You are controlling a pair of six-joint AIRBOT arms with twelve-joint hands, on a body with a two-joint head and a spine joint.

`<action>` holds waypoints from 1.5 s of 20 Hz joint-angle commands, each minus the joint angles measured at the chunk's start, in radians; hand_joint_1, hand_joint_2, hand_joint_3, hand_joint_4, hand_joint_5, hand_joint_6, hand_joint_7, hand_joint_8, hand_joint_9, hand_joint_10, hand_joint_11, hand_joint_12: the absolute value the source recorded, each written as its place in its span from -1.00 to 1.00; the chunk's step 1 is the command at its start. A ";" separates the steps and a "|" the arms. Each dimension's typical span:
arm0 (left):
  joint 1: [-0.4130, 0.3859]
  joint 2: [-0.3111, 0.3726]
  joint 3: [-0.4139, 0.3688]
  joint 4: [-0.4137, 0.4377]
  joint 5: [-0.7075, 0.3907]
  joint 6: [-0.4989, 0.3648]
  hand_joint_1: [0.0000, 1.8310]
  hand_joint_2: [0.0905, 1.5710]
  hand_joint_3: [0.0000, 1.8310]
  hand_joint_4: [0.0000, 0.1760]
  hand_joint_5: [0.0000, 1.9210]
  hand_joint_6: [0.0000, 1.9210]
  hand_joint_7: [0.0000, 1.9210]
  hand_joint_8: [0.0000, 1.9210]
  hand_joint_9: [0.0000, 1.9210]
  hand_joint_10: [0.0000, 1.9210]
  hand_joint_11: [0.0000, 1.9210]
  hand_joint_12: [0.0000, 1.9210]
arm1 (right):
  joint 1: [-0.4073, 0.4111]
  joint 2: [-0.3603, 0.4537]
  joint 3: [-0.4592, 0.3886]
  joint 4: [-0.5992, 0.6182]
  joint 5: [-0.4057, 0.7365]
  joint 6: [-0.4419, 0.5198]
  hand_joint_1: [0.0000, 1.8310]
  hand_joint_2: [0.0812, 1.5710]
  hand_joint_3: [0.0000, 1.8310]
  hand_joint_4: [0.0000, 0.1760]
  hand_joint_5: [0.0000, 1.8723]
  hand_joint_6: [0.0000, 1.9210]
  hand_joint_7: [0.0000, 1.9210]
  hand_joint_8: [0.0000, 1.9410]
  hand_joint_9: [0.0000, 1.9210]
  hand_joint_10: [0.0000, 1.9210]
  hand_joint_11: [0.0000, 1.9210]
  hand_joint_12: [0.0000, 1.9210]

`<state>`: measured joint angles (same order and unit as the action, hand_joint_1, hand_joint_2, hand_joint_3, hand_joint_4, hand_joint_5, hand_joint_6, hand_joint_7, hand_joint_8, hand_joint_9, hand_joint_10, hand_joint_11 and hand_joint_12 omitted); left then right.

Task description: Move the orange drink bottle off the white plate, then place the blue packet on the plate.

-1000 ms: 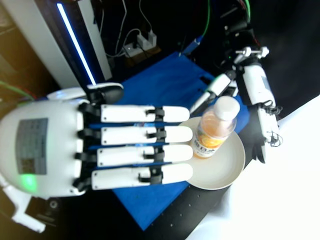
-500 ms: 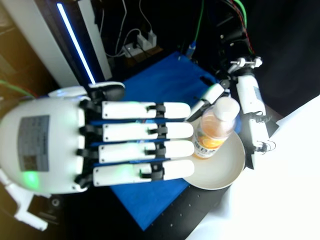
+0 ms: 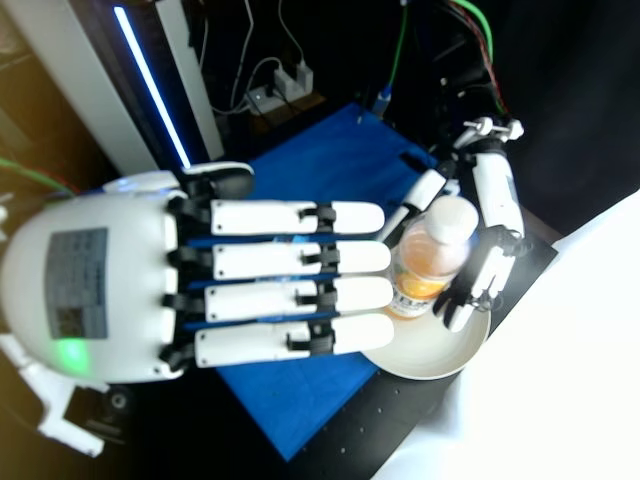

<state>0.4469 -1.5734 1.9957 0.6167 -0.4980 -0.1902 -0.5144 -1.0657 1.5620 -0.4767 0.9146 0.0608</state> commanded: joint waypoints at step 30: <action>0.091 0.450 -0.400 -0.027 -0.408 -0.046 0.33 0.45 -1.00 -1.00 -0.07 -0.01 -0.05 0.32 0.01 -0.52 -0.43 0.40 | 0.006 -0.016 -0.005 0.075 0.093 0.009 -0.26 0.05 -1.00 -0.73 -0.54 -0.99 -0.54 -0.99 -0.65 -0.99 -0.83 -0.80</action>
<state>0.5468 -1.1252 1.5951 0.6689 -0.8028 -0.2184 -0.5163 -1.0824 1.5578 -0.4648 0.9146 0.0608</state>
